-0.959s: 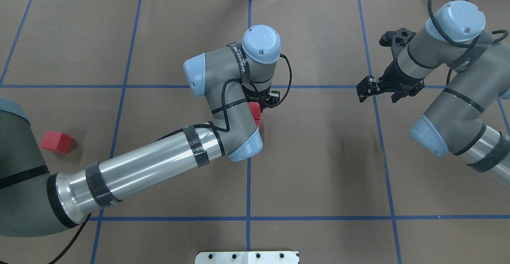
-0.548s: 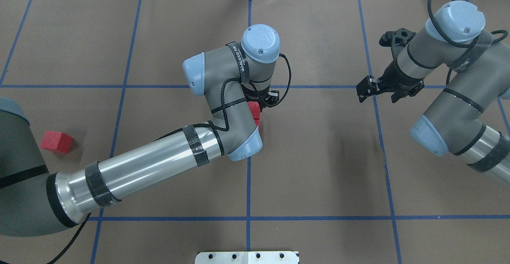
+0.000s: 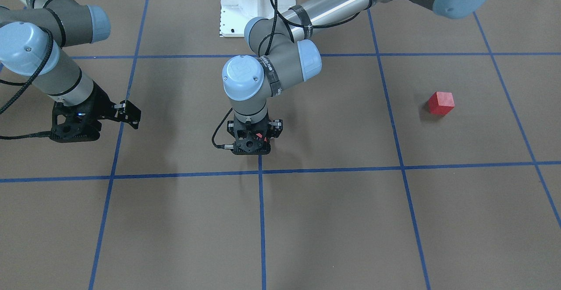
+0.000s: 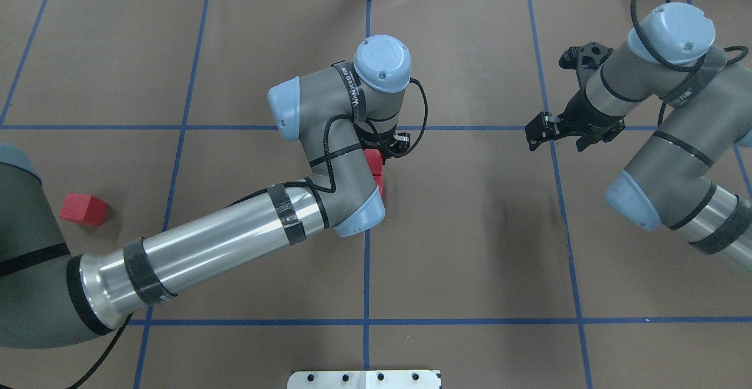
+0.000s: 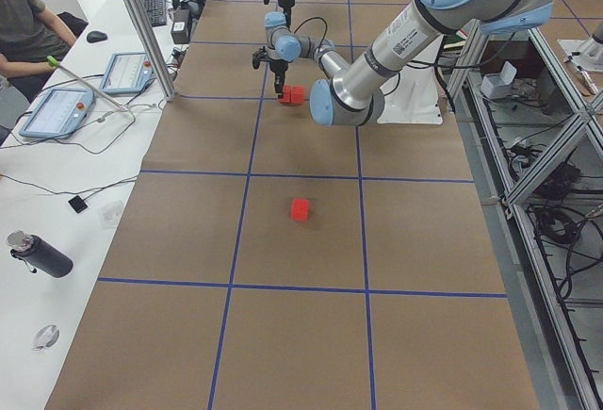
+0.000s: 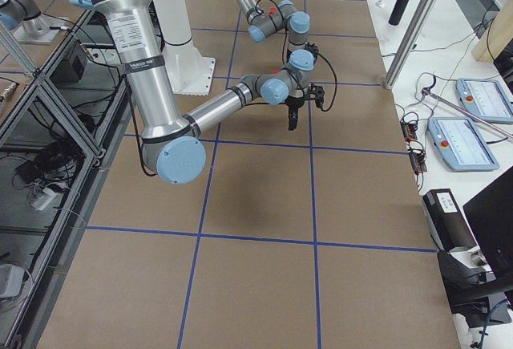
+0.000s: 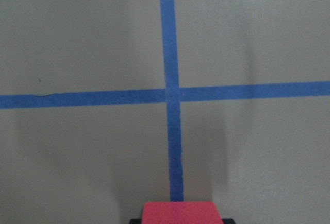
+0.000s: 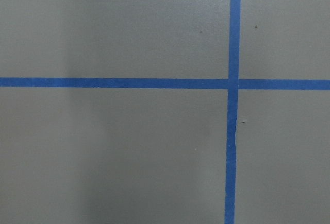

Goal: Form red blocks into L shape at center
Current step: 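Adjust the held cube against the center cube with the left gripper, then release the cube and withdraw the left gripper toward the last red cube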

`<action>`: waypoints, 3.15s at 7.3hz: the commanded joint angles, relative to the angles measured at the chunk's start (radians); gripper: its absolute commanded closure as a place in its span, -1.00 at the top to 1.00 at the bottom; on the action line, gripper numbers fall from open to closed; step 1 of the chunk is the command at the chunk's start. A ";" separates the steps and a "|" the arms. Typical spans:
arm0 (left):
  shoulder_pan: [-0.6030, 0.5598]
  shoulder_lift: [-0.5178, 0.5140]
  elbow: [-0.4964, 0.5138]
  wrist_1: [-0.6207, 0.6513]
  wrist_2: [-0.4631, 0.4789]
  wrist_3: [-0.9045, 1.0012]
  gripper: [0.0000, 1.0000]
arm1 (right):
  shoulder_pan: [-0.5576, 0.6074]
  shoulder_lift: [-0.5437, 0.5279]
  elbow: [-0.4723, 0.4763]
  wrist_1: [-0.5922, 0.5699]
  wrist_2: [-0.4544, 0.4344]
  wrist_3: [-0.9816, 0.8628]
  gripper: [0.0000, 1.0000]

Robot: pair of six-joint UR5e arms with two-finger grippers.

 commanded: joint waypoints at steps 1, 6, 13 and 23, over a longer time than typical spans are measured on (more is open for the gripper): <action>0.000 0.019 -0.020 0.000 0.000 0.000 -1.00 | 0.001 -0.004 -0.019 0.044 -0.001 0.004 1.00; 0.000 0.019 -0.025 0.000 0.000 -0.002 -1.00 | -0.001 -0.003 -0.018 0.044 0.001 0.005 1.00; 0.004 0.020 -0.025 0.000 0.000 -0.017 -1.00 | -0.001 -0.003 -0.019 0.044 0.001 0.005 1.00; -0.012 0.025 -0.075 0.002 -0.002 -0.049 0.99 | -0.001 0.000 -0.019 0.044 0.001 0.005 1.00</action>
